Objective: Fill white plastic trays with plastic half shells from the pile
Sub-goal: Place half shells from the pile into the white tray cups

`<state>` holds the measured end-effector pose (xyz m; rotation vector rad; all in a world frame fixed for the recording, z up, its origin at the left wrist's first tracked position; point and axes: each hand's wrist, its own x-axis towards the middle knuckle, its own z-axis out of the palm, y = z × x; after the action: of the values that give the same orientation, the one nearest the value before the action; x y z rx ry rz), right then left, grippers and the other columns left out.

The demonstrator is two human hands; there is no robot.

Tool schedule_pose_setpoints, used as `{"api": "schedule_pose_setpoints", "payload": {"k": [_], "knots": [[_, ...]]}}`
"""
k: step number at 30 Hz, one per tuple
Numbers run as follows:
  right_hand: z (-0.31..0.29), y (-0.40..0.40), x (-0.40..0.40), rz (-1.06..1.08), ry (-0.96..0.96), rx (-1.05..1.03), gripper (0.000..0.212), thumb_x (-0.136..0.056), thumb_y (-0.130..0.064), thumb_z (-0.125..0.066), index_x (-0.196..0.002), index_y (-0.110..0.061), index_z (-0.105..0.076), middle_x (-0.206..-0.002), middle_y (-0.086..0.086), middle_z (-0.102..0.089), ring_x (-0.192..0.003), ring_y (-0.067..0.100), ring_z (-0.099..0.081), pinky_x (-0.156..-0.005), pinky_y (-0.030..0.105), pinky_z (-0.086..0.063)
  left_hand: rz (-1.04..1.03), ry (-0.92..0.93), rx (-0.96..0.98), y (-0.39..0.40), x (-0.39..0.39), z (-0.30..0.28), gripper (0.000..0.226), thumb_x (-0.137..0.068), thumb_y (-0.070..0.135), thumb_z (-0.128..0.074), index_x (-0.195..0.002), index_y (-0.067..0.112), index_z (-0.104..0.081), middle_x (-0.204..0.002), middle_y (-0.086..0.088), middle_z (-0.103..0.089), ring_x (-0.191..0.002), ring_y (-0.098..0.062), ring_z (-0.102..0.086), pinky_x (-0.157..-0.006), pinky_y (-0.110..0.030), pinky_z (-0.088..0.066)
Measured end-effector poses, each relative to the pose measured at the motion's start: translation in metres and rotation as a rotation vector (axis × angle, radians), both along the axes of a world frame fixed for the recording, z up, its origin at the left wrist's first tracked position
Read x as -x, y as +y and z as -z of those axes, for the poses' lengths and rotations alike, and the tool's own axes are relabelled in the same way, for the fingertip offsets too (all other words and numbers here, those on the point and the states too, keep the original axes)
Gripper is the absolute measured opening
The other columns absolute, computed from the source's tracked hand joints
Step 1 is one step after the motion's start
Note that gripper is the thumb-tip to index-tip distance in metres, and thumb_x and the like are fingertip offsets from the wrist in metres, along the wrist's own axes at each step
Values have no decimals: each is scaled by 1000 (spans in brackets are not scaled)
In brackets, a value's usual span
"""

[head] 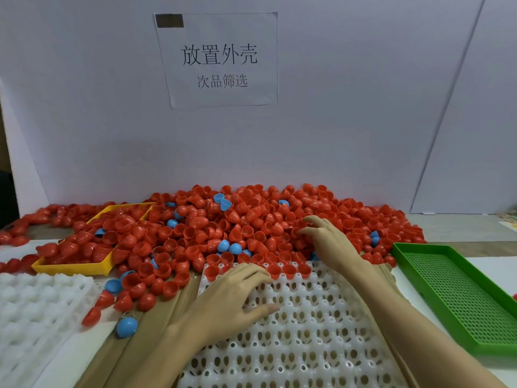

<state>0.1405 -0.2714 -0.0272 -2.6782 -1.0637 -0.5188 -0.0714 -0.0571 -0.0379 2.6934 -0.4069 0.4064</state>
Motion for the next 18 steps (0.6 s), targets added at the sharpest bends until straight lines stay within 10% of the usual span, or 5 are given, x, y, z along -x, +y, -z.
{"api": "schedule_pose_setpoints", "payload": {"k": [9, 15, 18], "knots": [[-12, -2, 6, -4, 173, -254, 67, -90, 25, -43, -137, -16, -69, -145, 1, -61, -138, 19, -48, -112, 24, -36, -18, -23, -21, -2, 2, -3, 65, -95, 81, -33, -136, 37, -58, -135, 32, -49, -129, 14, -38, -106, -3, -20], [-28, -13, 53, -136, 403, -733, 55, -100, 17, -46, -123, -22, -77, -128, -12, -70, -120, -5, -62, -108, 20, -50, -103, -155, 2, -6, 7, -17, 48, -103, 61, -40, -136, 33, -61, -136, 26, -51, -126, 13, -41, -103, -2, -27], [-23, -18, 79, -251, 712, -926, 36, -102, 3, -61, -121, -22, -78, -122, -6, -77, -114, 9, -72, -99, 22, -56, -141, -188, 107, -11, 9, -23, 38, -104, 50, -48, -139, 38, -57, -138, 29, -46, -122, 20, -41, -91, 5, -33]]}}
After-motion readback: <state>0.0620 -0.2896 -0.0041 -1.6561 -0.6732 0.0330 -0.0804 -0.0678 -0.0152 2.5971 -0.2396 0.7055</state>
